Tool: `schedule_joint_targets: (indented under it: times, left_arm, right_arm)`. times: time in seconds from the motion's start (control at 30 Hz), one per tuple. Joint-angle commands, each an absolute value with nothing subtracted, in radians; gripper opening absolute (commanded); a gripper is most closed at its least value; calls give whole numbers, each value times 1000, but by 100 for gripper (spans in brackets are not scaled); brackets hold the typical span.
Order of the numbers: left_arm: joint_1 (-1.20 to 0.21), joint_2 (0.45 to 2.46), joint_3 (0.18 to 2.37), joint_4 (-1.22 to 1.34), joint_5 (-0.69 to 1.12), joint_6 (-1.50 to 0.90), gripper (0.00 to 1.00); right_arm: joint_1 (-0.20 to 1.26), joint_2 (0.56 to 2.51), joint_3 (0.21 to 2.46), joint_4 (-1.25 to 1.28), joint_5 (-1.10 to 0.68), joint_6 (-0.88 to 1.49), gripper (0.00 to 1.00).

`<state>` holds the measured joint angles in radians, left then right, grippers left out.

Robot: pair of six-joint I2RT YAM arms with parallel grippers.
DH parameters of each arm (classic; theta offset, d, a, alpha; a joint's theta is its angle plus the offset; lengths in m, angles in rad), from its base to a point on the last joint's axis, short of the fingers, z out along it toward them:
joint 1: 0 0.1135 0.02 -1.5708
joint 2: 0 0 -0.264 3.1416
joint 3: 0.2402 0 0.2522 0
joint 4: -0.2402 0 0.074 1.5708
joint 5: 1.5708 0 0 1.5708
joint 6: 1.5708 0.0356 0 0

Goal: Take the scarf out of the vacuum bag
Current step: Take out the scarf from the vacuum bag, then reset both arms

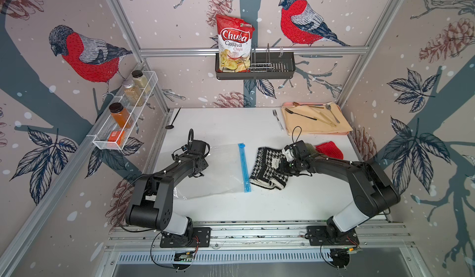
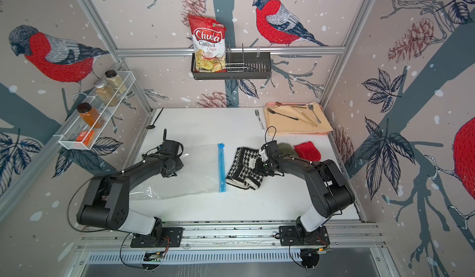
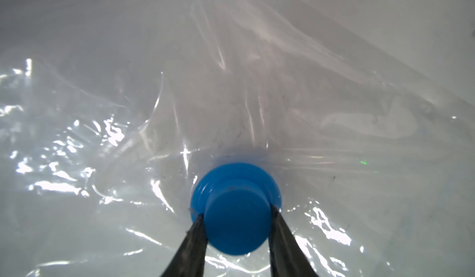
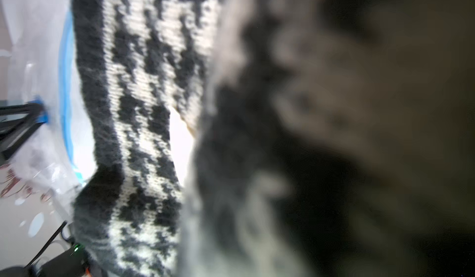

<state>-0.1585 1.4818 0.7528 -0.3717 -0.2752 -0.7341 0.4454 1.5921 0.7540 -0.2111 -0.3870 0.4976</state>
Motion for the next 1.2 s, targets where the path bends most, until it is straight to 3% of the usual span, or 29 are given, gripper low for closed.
schedule_joint_targets:
  times: [0.0, 0.03, 0.07, 0.2, 0.3, 0.43, 0.6, 0.7, 0.8, 0.93, 1.0, 1.17]
  left_arm:
    - [-155, 1472, 768, -407, -331, -745, 58]
    - [-156, 1472, 770, -402, -319, -740, 95]
    - [-159, 1475, 774, -401, -310, -736, 99]
    - [-211, 1413, 780, -374, -310, -731, 99]
    - [-287, 1298, 805, -362, -364, -711, 99]
    - [-324, 1131, 823, -307, -411, -658, 98]
    - [-325, 932, 730, -231, -568, -656, 98]
    - [-324, 849, 617, -154, -744, -706, 99]
    - [-324, 741, 269, 522, -626, -156, 99]
    - [-302, 739, -198, 1410, -611, 58, 99]
    - [-300, 793, -176, 1358, -618, 155, 98]
    - [-265, 948, -147, 1378, -505, 142, 97]
  right_arm:
    - [434, 1567, 754, -332, -251, 493, 44]
    - [431, 1558, 758, -338, -257, 492, 89]
    - [431, 1545, 768, -348, -259, 492, 100]
    - [428, 1412, 825, -393, -193, 504, 100]
    - [427, 1228, 912, -433, -36, 514, 100]
    - [425, 1035, 948, -410, 377, 561, 100]
    - [417, 807, 711, -124, 904, 546, 100]
    - [350, 709, 363, 484, 766, 124, 100]
    - [287, 736, 156, 785, 673, 73, 100]
    - [211, 912, 75, 948, 592, 126, 100]
    - [211, 999, 61, 1066, 528, 105, 100]
    - [218, 1238, 117, 1246, 504, -7, 100]
